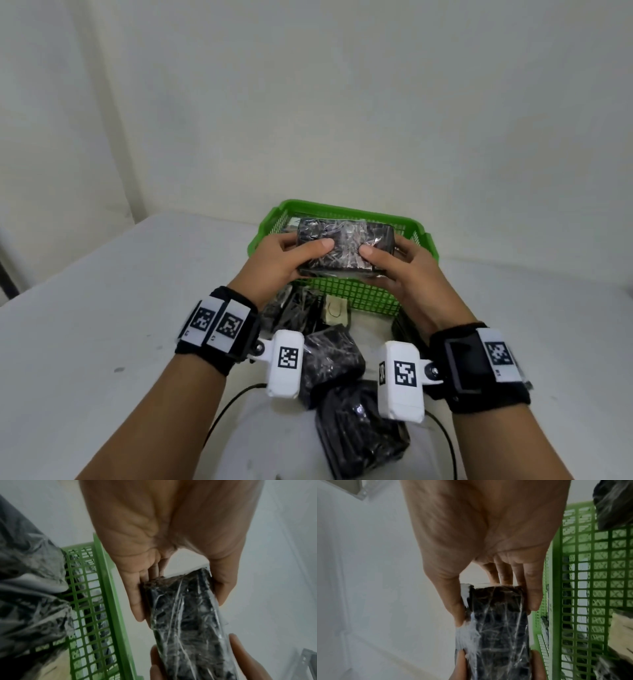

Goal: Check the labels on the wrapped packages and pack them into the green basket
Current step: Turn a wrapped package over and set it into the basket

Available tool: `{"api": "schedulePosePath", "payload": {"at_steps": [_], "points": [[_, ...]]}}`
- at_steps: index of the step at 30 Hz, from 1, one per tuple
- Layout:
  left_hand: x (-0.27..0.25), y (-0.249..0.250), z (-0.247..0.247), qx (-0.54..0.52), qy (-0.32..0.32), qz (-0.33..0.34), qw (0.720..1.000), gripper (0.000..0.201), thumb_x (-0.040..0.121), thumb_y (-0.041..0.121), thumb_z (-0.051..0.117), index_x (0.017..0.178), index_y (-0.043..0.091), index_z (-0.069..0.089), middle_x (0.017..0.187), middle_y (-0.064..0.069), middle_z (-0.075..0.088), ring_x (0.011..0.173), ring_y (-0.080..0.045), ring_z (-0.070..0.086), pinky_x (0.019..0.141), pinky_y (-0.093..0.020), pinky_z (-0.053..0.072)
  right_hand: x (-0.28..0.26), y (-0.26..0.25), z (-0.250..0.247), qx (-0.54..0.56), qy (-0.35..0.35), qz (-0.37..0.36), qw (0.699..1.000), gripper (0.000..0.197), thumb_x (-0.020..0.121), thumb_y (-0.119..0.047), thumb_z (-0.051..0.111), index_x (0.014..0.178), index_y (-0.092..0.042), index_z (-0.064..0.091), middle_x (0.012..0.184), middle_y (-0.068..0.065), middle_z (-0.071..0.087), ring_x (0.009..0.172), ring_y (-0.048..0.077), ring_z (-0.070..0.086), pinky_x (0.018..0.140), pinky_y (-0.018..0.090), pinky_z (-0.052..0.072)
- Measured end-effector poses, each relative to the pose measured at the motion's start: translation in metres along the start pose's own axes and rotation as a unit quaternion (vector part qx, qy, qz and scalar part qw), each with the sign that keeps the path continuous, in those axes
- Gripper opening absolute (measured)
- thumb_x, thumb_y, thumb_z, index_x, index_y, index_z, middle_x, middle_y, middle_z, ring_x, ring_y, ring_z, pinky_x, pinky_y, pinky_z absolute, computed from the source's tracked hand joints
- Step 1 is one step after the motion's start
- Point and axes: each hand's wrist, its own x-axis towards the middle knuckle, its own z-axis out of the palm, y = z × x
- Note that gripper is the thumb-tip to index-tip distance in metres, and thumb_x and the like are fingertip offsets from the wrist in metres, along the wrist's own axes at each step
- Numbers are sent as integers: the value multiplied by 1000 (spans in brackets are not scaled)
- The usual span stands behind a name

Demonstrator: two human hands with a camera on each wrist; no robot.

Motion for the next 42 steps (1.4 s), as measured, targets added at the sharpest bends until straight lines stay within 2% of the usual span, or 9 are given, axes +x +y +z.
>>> {"api": "schedulePosePath", "payload": {"at_steps": [3,6,10,13,22,27,31,34,42], "points": [[-1,-6,11,-13,-28,0,1000,53,68,46,86,107,12,76,114,-11,74,113,-29,68,105,-55,46,-3,3,-6,-13,6,3,1000,59,69,-39,86,118,-8,73,112,3,80,105,19,76,92,39,60],[-4,-11,18,-47,-45,-10,998,54,74,40,82,113,5,72,117,-15,72,114,-31,68,105,-51,47,-3,8,-9,-21,37,9,999,76,65,-48,95,125,-8,71,120,4,78,112,20,75,104,47,56],[-7,-10,20,-51,-8,6,999,37,73,32,84,99,7,75,106,-16,76,101,-29,73,92,-44,55,-9,10,-13,-9,4,16,1000,72,63,-38,97,124,-9,71,118,5,79,111,22,75,103,46,56],[-10,-7,21,-83,-25,7,996,43,72,31,80,104,3,71,108,-15,75,99,-25,73,82,-36,60,-11,12,-17,-14,0,8,1000,83,56,-40,97,128,-11,69,125,7,76,117,24,72,101,43,57],[-18,-9,17,-2,-59,9,998,56,72,40,80,118,10,68,117,-7,74,113,-26,68,103,-52,49,-23,8,-9,-1,29,-11,1000,64,74,-40,92,126,-11,71,118,5,79,111,24,75,107,50,53],[-18,-9,20,20,-35,11,999,52,69,47,81,110,15,73,111,-7,75,111,-28,69,102,-56,49,-25,9,-10,-18,26,7,999,61,72,-44,92,121,-13,73,116,3,80,112,22,75,108,49,52],[-18,-8,21,-63,-36,4,997,55,74,32,80,116,0,67,118,-18,71,114,-34,67,100,-48,51,-26,6,-15,2,1,15,1000,68,66,-30,92,125,-6,68,116,6,79,113,26,73,94,37,57],[-18,-7,20,-67,-42,5,997,54,73,31,79,115,0,66,118,-17,72,113,-31,68,99,-48,52,-25,9,-18,1,2,-3,1000,73,66,-26,96,129,-4,66,119,10,78,112,27,74,96,41,58],[-23,-6,19,-28,-67,23,997,53,74,30,80,121,8,67,121,-13,71,116,-32,66,105,-54,46,-26,10,-16,-7,-2,-36,999,84,52,-56,98,120,-13,73,119,7,79,116,27,73,112,54,49]]}}
